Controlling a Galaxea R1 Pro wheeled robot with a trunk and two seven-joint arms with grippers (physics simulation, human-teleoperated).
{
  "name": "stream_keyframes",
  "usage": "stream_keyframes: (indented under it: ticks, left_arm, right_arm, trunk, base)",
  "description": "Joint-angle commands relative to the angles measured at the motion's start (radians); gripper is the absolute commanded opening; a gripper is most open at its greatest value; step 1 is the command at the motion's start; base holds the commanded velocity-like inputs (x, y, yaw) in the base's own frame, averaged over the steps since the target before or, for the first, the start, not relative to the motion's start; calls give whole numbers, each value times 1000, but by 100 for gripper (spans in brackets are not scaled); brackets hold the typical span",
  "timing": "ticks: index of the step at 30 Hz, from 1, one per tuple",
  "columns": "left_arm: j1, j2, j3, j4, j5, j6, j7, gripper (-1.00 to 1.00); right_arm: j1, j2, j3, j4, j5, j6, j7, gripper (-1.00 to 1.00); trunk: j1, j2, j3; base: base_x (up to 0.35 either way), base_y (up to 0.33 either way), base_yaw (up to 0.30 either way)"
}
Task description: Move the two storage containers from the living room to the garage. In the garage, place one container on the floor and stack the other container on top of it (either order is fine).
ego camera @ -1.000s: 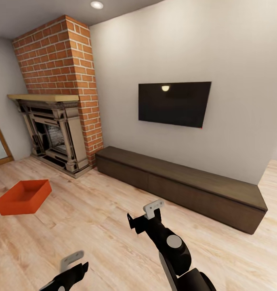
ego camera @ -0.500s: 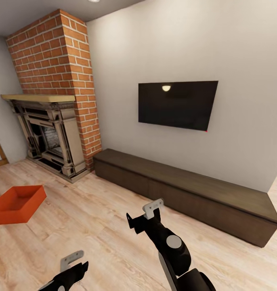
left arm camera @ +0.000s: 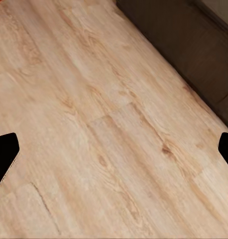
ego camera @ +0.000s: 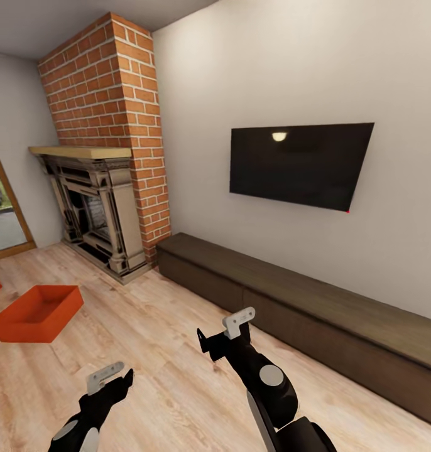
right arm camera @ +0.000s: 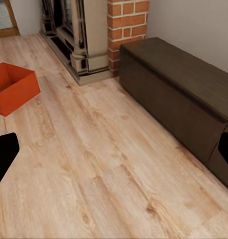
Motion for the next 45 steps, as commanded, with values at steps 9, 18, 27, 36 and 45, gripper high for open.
stream_keyframes:
  ticks: [9,18,27,36,45]
  left_arm:
    - [0,1,4,2,1,-11,2,100]
    - [0,6,7,-33,2,100,2,100]
    - [0,6,7,-65,-3,206,4,100]
    - [0,6,13,-77,-5,210,7,100]
    - [0,0,68,-84,-3,210,6,100]
  right_arm:
    - [0,0,-1,11,4,61,-8,100]
    - [-1,0,-1,52,1,162,-253,100]
    - [-20,0,-2,134,1,194,-292,100]
    - [-54,0,1,225,-16,205,-177,100]
    - [-55,0,2,221,-8,195,-24,100]
  trunk:
    - [0,0,-2]
    - [0,0,-4]
    - [0,0,-6]
    - [0,0,-10]
    - [0,0,-16]
  base:
    - [277,-201,288]
    - [278,-220,286]
    - [278,-221,286]
    - [278,-221,285]
    - [278,-221,271]
